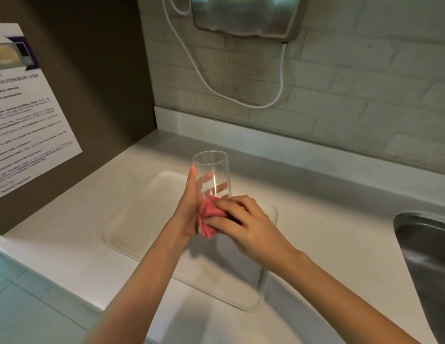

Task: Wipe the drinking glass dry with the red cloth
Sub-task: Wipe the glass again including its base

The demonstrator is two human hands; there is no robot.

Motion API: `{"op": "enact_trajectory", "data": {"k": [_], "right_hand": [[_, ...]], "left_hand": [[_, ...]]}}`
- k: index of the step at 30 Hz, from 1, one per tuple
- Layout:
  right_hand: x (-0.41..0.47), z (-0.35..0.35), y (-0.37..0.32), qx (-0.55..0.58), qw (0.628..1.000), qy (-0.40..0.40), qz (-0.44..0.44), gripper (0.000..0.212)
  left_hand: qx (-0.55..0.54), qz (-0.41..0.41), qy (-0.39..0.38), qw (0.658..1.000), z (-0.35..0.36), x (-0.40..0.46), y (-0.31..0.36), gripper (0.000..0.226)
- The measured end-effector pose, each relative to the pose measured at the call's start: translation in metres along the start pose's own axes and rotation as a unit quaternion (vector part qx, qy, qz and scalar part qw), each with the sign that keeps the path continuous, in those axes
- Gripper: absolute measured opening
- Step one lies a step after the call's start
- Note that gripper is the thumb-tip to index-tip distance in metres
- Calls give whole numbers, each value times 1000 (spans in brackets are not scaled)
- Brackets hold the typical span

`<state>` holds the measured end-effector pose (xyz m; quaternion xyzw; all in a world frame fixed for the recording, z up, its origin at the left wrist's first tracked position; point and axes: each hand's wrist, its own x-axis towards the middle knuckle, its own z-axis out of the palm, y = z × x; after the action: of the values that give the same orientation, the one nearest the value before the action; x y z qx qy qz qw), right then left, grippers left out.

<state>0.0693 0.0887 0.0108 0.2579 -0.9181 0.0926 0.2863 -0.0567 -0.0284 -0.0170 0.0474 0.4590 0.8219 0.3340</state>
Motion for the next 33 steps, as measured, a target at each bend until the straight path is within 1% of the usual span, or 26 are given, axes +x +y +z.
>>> {"op": "enact_trajectory", "data": {"k": [2, 4, 6, 8, 10, 11, 13, 15, 17, 18, 20, 21, 23, 25, 27, 30, 33], "right_hand": [[-8, 0, 1, 15, 999, 14, 34, 35], [0, -4, 5, 32, 993, 37, 105, 40], [21, -11, 12, 51, 981, 79, 170, 37], [44, -16, 17, 40, 973, 102, 205, 30], [58, -16, 17, -16, 977, 82, 197, 29], [59, -15, 14, -47, 982, 61, 175, 30], [48, -11, 3, -94, 990, 18, 100, 34], [26, -6, -7, -91, 995, -18, 34, 37], [4, -4, -13, -53, 998, -36, 4, 37], [-4, -5, -13, -37, 998, -43, 1, 38], [-11, -10, -9, -19, 998, -50, 21, 42], [-10, -13, -6, -9, 998, -41, 47, 42], [3, -19, 1, 24, 993, 0, 112, 34], [25, -25, 10, 27, 986, 46, 161, 24], [47, -24, 18, -9, 980, 65, 187, 21], [59, -16, 18, -79, 982, 31, 167, 26], [35, -9, 10, -78, 994, -10, 78, 36]], "left_hand": [[29, -13, -3, 999, 4, -1, 0, 76], [42, -9, -16, 999, 9, -3, -6, 80], [45, -5, -24, 999, 12, -2, -12, 71], [37, -7, -32, 999, 17, -1, -12, 60], [41, -4, -23, 999, 21, 0, -9, 59], [50, 7, -19, 999, 20, 1, -9, 58], [48, 24, -18, 998, 12, 1, -8, 52], [12, 8, -15, 1000, 4, -1, -6, 56], [-6, 0, 17, 1000, 0, -1, -6, 66], [-7, 1, 32, 999, 1, -1, -5, 68], [8, 2, 35, 999, 4, -2, -5, 69], [23, 3, 29, 999, 6, -2, -6, 71], [64, 10, 12, 998, 10, -4, -11, 74], [89, 17, -5, 996, 17, -4, -16, 61], [97, 22, -16, 995, 25, -5, -18, 51], [101, 34, -9, 994, 29, -3, -17, 53], [84, 36, -8, 996, 19, -3, -12, 60]]}}
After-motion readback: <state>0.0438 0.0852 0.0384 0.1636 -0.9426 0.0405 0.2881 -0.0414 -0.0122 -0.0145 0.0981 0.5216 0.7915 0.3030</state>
